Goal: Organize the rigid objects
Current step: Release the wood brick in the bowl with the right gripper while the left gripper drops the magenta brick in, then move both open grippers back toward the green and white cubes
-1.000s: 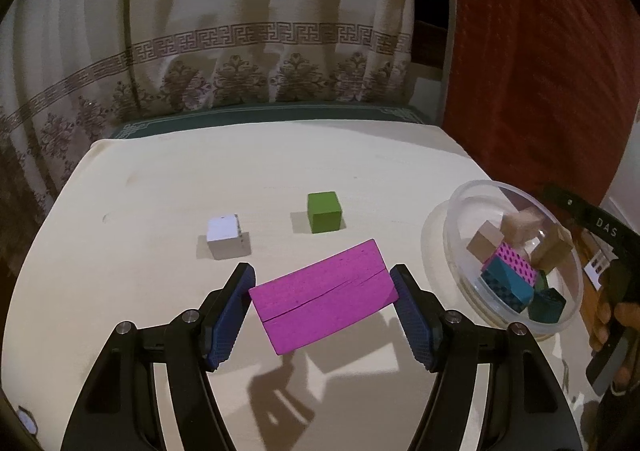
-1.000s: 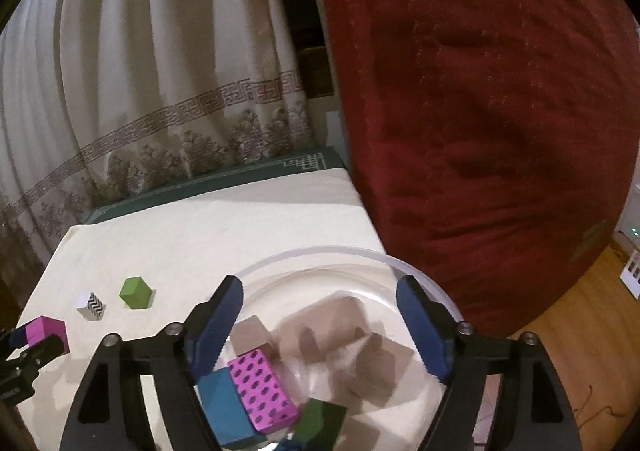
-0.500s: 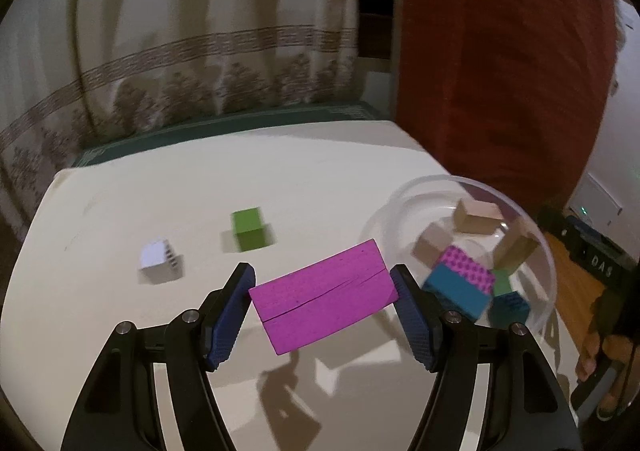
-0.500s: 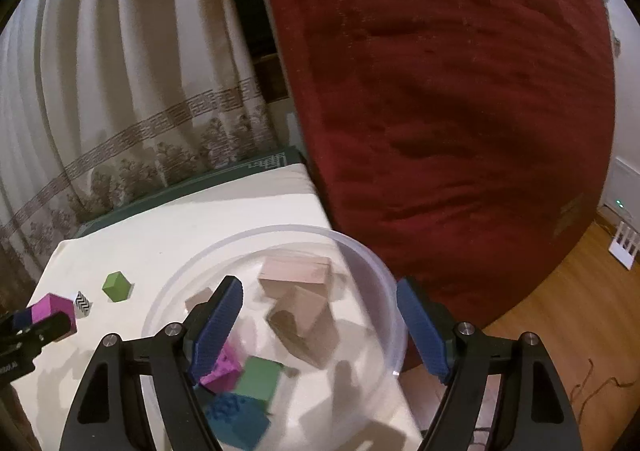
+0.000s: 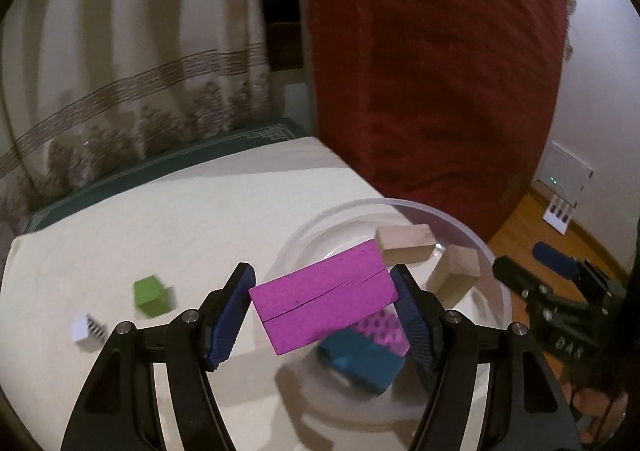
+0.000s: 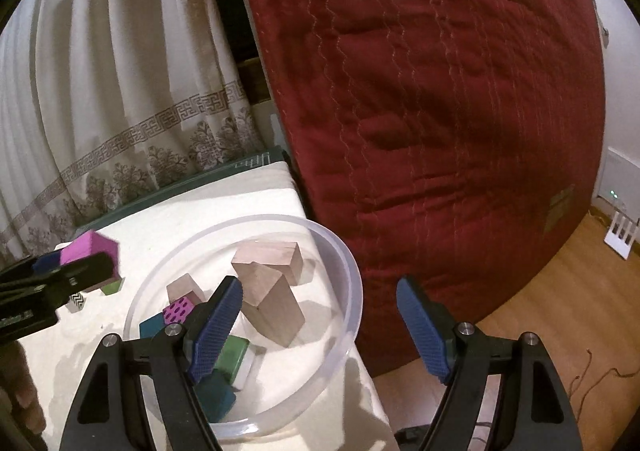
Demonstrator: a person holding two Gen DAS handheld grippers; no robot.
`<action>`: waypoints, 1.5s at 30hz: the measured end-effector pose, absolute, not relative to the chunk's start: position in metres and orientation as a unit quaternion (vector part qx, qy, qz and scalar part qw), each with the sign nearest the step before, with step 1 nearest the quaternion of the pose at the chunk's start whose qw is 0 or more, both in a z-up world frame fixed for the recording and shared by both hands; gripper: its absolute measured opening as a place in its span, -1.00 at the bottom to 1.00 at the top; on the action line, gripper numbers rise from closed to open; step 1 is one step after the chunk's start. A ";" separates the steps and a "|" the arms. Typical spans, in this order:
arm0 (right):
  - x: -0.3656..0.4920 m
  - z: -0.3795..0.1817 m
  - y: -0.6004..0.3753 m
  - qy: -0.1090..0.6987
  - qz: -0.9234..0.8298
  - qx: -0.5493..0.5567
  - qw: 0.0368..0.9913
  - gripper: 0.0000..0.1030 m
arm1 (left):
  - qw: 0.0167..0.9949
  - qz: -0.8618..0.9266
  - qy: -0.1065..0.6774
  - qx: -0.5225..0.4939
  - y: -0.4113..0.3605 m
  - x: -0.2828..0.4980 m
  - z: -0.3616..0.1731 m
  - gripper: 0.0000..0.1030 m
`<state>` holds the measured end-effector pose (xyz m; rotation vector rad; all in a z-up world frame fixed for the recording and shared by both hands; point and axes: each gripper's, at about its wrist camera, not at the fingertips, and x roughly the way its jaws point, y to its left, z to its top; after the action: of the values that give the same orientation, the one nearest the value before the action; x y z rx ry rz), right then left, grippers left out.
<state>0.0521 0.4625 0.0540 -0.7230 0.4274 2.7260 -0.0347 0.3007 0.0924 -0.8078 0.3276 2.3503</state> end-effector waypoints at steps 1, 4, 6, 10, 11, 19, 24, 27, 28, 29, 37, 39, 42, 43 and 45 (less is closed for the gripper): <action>0.052 0.053 0.463 0.151 0.945 -0.252 0.142 0.60 | 0.315 0.889 0.127 -0.306 0.306 -0.036 0.092 0.36; 0.051 0.051 0.464 0.155 0.945 -0.253 0.140 0.60 | 0.325 0.885 0.134 -0.304 0.322 -0.043 0.090 0.36; 0.053 0.050 0.465 0.156 0.944 -0.253 0.140 0.60 | 0.332 0.883 0.134 -0.302 0.331 -0.048 0.090 0.36; 0.053 0.049 0.465 0.157 0.944 -0.254 0.139 0.60 | 0.349 0.876 0.137 -0.303 0.349 -0.059 0.087 0.38; 0.052 0.049 0.465 0.158 0.944 -0.255 0.138 0.60 | 0.345 0.877 0.140 -0.305 0.350 -0.062 0.085 0.41; 0.055 0.046 0.462 0.156 0.943 -0.260 0.136 0.60 | 0.317 0.881 0.129 -0.326 0.330 -0.068 0.072 0.44; 0.054 0.048 0.457 0.151 0.944 -0.264 0.132 0.60 | 0.303 0.884 0.129 -0.333 0.316 -0.069 0.067 0.44; 0.054 0.051 0.451 0.146 0.945 -0.263 0.127 0.60 | 0.298 0.884 0.125 -0.338 0.308 -0.068 0.066 0.44; 0.054 0.052 0.449 0.143 0.946 -0.262 0.126 0.60 | 0.296 0.884 0.124 -0.340 0.306 -0.067 0.065 0.44; 0.054 0.053 0.446 0.141 0.947 -0.262 0.123 0.60 | 0.293 0.884 0.124 -0.342 0.303 -0.067 0.064 0.44; 0.048 0.058 0.425 0.127 0.950 -0.264 0.105 0.62 | 0.269 0.889 0.105 -0.356 0.275 -0.071 0.059 0.44; 0.047 0.060 0.419 0.123 0.952 -0.264 0.100 0.64 | 0.263 0.891 0.100 -0.358 0.266 -0.072 0.059 0.47; 0.044 0.063 0.411 0.118 0.953 -0.263 0.094 0.66 | 0.252 0.893 0.093 -0.362 0.252 -0.073 0.059 0.55; 0.043 0.064 0.408 0.116 0.954 -0.263 0.090 0.67 | 0.249 0.893 0.091 -0.363 0.248 -0.073 0.058 0.56; 0.040 0.065 0.402 0.111 0.954 -0.264 0.084 0.69 | 0.241 0.895 0.087 -0.366 0.238 -0.075 0.057 0.56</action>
<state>0.0403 0.4020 0.0650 -0.7882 0.3324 2.8471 -0.0748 0.2385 0.0572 -1.0008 0.2376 2.4476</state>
